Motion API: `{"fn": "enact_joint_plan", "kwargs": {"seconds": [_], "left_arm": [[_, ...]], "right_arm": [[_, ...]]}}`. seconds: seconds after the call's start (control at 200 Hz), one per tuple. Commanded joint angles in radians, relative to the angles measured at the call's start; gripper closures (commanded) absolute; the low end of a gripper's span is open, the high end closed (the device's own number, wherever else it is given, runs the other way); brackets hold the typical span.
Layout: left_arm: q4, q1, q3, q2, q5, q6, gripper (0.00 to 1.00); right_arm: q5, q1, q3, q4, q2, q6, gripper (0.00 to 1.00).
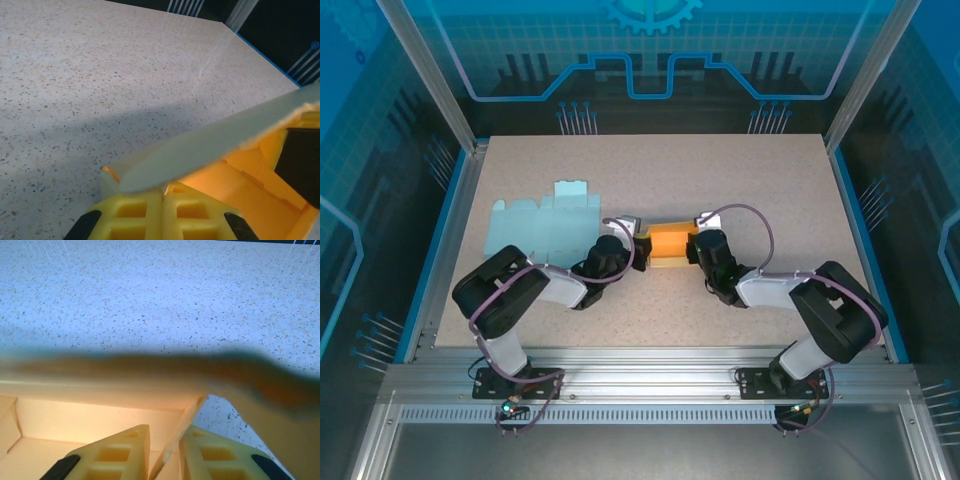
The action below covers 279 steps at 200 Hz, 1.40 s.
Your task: Fold the paper box
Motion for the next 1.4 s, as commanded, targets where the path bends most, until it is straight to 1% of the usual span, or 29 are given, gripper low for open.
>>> {"fn": "enact_joint_plan", "kwargs": {"seconds": [0.0,0.08,0.325,0.425,0.515,0.845,1.066,1.391], "left_arm": [[0.031,-0.038,-0.04,0.015,0.163,0.131,1.0],[0.042,-0.038,-0.054,0.021,0.17,0.17,1.0],[0.046,-0.053,-0.079,0.037,0.149,0.22,1.0],[0.036,-0.062,-0.077,0.04,0.133,0.245,1.0],[0.025,-0.07,-0.073,0.044,0.112,0.265,1.0],[-0.051,-0.094,-0.042,0.032,0.042,0.302,1.0],[-0.085,-0.104,-0.008,0.03,-0.042,0.289,1.0],[-0.112,-0.113,0.042,0.054,-0.186,0.283,1.0]], "right_arm": [[-0.045,0.044,-0.008,-0.015,-0.032,-0.009,0.72],[-0.041,0.047,-0.015,-0.023,-0.047,-0.008,0.66],[-0.019,0.065,-0.04,-0.091,-0.133,0.021,0.45],[-0.009,0.077,-0.043,-0.154,-0.196,0.026,0.32],[-0.005,0.082,-0.043,-0.217,-0.256,0.031,0.23],[0.008,0.081,-0.067,-0.433,-0.451,0.053,0.0],[-0.002,0.076,-0.113,-0.471,-0.511,0.047,0.0],[-0.078,0.08,-0.127,-0.568,-0.604,0.058,0.0]]}}
